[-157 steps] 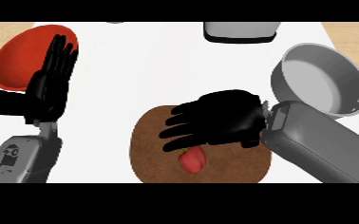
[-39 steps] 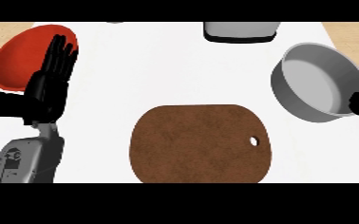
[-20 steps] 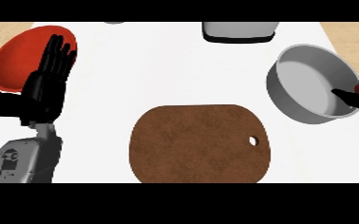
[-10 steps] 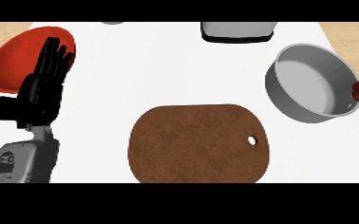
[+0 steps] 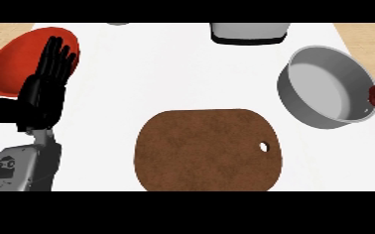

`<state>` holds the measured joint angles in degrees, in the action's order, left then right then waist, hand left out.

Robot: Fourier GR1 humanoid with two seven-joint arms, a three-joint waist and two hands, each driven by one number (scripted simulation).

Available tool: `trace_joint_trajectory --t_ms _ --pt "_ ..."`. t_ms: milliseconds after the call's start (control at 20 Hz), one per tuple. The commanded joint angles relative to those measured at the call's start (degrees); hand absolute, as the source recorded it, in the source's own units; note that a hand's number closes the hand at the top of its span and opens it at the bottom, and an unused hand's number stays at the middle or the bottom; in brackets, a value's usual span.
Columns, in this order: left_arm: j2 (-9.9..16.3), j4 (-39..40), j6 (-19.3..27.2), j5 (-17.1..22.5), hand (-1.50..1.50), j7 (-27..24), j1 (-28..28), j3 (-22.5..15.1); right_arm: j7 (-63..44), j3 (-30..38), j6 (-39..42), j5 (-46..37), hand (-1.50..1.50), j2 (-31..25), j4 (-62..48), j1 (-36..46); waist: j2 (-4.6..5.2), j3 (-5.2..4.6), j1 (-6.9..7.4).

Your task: Pick the bell pepper from the cutting board and place it in the pot

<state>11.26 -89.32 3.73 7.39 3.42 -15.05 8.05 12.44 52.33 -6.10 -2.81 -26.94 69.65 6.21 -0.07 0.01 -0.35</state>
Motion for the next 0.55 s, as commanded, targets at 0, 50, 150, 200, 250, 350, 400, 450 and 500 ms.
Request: trace_joint_trajectory --t_ms 0,50,150,200,250,350,400,450,500 --pt "-2.0 2.5 2.4 -2.2 0.00 -1.5 -2.1 -1.0 6.0 4.3 3.2 4.4 -1.50 -5.1 -7.6 -1.7 0.11 0.03 -0.01" --pt "-1.0 -0.9 0.3 -0.7 0.00 -1.2 1.7 -0.6 7.1 5.8 5.7 5.8 -1.50 -3.4 -4.7 -6.8 -0.01 0.02 -0.08" --pt "-1.7 -2.3 1.2 -1.1 0.00 1.1 0.5 -1.5 9.3 5.9 5.0 6.6 -1.50 -4.7 -9.7 -5.4 0.03 0.02 0.17" --pt "-1.2 1.7 -0.3 -1.3 0.00 -3.0 1.4 -0.7 10.8 7.4 7.6 8.0 -1.50 -5.7 -11.0 -7.2 0.06 0.02 0.00" --pt "-0.6 1.5 1.4 -1.1 0.00 0.4 -3.3 0.0 12.7 8.1 9.6 8.3 -1.50 -10.4 -18.9 -5.4 0.13 0.08 0.06" --pt "-2.6 -0.2 3.2 -3.1 0.00 0.3 -0.5 -1.9 12.8 8.4 10.5 9.8 -1.50 -8.5 -14.7 -8.9 0.04 0.02 0.01" --pt "0.6 2.1 0.8 -1.3 0.00 1.7 -3.9 0.6 14.2 7.8 9.6 9.4 -1.50 -7.8 -15.5 -8.9 0.07 0.01 0.00" --pt "-0.4 0.4 0.2 -1.1 0.00 0.5 -0.6 -0.3 13.8 10.5 13.5 11.9 -1.50 -9.6 -16.4 -11.5 0.02 0.01 -0.08" --pt "-2.3 0.9 0.5 -1.2 0.00 -2.4 1.3 -0.9 18.2 10.2 14.3 10.4 -1.50 -13.0 -24.2 -10.7 0.08 0.06 0.12"
